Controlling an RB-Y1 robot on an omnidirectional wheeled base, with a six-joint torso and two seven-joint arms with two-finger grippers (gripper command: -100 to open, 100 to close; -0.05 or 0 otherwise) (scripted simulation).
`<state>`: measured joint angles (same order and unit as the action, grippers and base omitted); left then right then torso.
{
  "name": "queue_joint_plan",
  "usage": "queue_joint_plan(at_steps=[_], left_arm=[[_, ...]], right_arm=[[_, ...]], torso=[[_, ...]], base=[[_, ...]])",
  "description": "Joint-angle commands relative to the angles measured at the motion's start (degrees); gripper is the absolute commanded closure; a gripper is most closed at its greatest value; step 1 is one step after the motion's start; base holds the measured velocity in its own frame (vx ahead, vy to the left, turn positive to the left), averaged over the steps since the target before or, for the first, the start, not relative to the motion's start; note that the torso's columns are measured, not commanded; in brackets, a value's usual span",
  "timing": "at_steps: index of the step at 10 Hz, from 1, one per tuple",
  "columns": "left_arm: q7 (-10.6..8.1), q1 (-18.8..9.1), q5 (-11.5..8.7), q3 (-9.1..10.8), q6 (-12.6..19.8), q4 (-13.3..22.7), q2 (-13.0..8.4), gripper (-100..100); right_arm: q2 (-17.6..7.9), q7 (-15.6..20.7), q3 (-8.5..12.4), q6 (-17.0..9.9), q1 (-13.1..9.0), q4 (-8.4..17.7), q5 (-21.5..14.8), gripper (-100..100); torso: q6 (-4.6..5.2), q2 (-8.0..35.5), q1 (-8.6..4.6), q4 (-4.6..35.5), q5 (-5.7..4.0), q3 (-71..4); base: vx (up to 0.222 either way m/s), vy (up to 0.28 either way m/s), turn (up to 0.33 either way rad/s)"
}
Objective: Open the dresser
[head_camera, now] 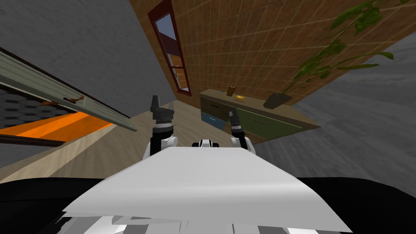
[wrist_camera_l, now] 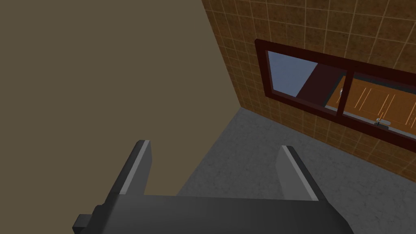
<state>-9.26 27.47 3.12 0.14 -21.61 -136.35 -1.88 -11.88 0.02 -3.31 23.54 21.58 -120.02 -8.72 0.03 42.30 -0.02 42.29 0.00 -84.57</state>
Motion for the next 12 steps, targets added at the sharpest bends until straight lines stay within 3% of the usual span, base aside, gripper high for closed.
queue_joint_plan(at_steps=[1,2,3,4,5,6,7,8,11,12], left_arm=[[0.0,-0.01,0.0,0.0,0.0,0.0,0.0,0],[0.0,0.0,0.0,0.0,0.0,0.0,0.0,0],[0.0,-0.01,0.0,0.0,0.0,0.0,0.0,0],[0.0,0.0,0.0,0.0,0.0,0.0,0.0,0],[0.0,0.0,0.0,0.0,0.0,0.0,0.0,0],[0.0,0.0,0.0,0.0,0.0,0.0,0.0,0],[0.0,0.0,0.0,0.0,0.0,0.0,0.0,0],[0.0,0.0,0.0,0.0,0.0,0.0,0.0,0],[0.0,0.0,0.0,0.0,0.0,0.0,0.0,0],[0.0,0.0,0.0,0.0,0.0,0.0,0.0,0]], right_arm=[[-1.55,1.69,0.46,-3.44,-1.41,2.78,-2.21,-100],[-2.68,3.42,0.66,-5.86,-2.48,5.44,-4.39,-100],[-2.68,3.42,0.66,-6.0,-2.48,5.44,-4.39,-100],[-3.76,5.19,0.86,-8.45,-3.59,7.71,-6.66,-100],[-3.76,5.19,0.86,-8.67,-3.59,8.2,-6.66,-100],[-4.79,7.0,1.06,-11.01,-4.73,10.14,-9.03,-100],[-4.79,7.0,1.06,-11.42,-4.73,11.03,-9.03,-100],[-5.75,8.81,1.24,-13.24,-5.9,13.28,-11.48,-100],[-6.65,10.6,1.4,-17.12,-7.09,16.83,-14.0,-100],[-7.53,12.36,1.54,-19.63,-8.3,18.74,-16.35,-100]], torso=[[-0.05,-0.03,0.02,-0.01,-0.01,-0.01],[0.0,-0.01,0.0,-0.01,-0.01,0.0],[-0.05,-0.04,0.06,-0.01,0.0,-0.01],[0.0,-0.01,0.01,0.0,0.01,-0.01],[-0.05,-0.05,0.03,-0.01,-0.01,-0.02],[0.0,0.0,0.0,-0.01,-0.01,0.0],[-0.05,0.01,0.04,0.0,0.0,0.01],[0.0,0.01,0.01,0.0,0.0,0.01],[-0.04,-0.04,0.02,-0.01,-0.01,-0.02],[-0.02,0.0,0.02,-0.01,-0.01,0.0]], base=[[0.029,0.027,0.09],[0.037,0.041,0.196],[0.035,0.029,0.094],[0.047,0.033,0.185],[0.039,0.026,0.106],[0.032,0.032,0.195],[0.034,0.027,0.126],[0.048,0.04,0.206],[0.047,0.029,0.138],[0.041,0.037,0.214]])
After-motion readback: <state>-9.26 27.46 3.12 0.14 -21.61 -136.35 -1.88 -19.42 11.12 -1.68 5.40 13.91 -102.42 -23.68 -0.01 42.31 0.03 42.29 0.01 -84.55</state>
